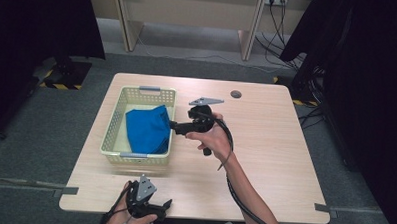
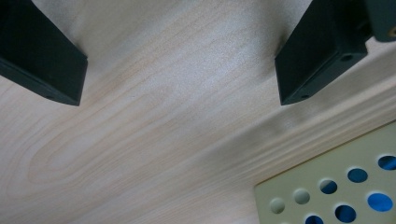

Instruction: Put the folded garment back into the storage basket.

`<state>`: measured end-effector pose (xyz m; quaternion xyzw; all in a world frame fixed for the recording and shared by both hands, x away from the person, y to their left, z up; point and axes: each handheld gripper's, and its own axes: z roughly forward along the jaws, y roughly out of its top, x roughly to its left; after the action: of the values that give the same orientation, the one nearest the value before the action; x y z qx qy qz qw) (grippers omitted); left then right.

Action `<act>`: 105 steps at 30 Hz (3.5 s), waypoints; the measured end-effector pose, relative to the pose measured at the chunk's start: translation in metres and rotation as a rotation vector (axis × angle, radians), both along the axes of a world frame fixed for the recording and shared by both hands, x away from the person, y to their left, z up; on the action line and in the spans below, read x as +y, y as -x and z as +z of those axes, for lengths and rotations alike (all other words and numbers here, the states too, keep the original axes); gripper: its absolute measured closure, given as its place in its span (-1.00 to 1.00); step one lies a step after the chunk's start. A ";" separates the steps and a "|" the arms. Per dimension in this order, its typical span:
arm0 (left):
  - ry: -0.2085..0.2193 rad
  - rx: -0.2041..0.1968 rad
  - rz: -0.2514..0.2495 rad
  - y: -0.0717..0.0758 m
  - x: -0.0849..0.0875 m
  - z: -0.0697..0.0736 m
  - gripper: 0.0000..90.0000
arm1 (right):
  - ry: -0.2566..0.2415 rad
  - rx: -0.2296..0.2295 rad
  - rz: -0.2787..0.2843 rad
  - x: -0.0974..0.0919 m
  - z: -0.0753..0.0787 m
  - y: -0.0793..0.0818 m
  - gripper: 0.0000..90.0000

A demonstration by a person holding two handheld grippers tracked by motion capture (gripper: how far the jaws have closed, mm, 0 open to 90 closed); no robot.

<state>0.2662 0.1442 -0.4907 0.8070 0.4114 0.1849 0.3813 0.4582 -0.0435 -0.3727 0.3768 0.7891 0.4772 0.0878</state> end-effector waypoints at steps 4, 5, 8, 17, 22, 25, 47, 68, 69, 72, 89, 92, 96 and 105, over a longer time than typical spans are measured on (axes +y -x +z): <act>0.000 0.000 0.001 0.000 0.000 0.000 -0.97 | -0.003 -0.005 -0.001 -0.007 -0.001 0.003 -0.67; 0.001 0.001 0.001 0.000 0.000 0.000 -0.97 | -0.003 -0.006 -0.001 -0.009 -0.001 0.004 -0.67; 0.001 0.001 0.001 0.000 0.000 0.000 -0.97 | -0.003 -0.009 -0.002 -0.014 -0.003 0.007 -0.67; 0.000 0.002 0.001 0.000 0.000 0.000 -0.97 | -0.001 -0.011 -0.009 -0.032 -0.008 0.013 -0.67; -0.001 0.002 0.001 0.000 0.000 0.000 -0.97 | 0.000 -0.011 -0.017 -0.040 -0.011 0.015 -0.67; 0.000 0.001 0.002 0.000 0.000 0.000 -0.97 | 0.002 -0.012 -0.020 -0.045 -0.012 0.016 -0.67; 0.001 0.001 0.002 0.000 0.000 0.000 -0.97 | 0.006 -0.012 -0.047 -0.076 -0.024 0.024 -0.69; 0.001 0.000 0.003 -0.001 0.000 0.000 -0.97 | 0.005 -0.006 -0.078 -0.103 -0.036 0.034 -0.69; 0.001 0.000 0.004 -0.001 0.000 0.000 -0.97 | 0.004 -0.005 -0.079 -0.105 -0.037 0.035 -0.69; 0.001 0.000 0.003 -0.001 0.000 0.000 -0.97 | 0.001 -0.002 -0.085 -0.110 -0.039 0.037 -0.69; 0.001 -0.001 0.004 -0.001 0.000 0.000 -0.97 | 0.003 0.010 -0.097 -0.124 -0.053 0.046 -0.69; 0.001 -0.001 0.004 -0.001 0.000 0.000 -0.97 | 0.003 0.009 -0.099 -0.126 -0.055 0.048 -0.69; 0.001 -0.001 0.004 -0.001 0.000 0.000 -0.97 | 0.003 0.008 -0.101 -0.130 -0.057 0.052 -0.69; 0.001 -0.001 0.004 -0.001 0.000 0.000 -0.97 | 0.009 0.007 -0.106 -0.135 -0.061 0.057 -0.69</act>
<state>0.2672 0.1438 -0.4909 0.8059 0.4129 0.1860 0.3814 0.4016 -0.1785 -0.4341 0.4194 0.7704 0.4670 0.1116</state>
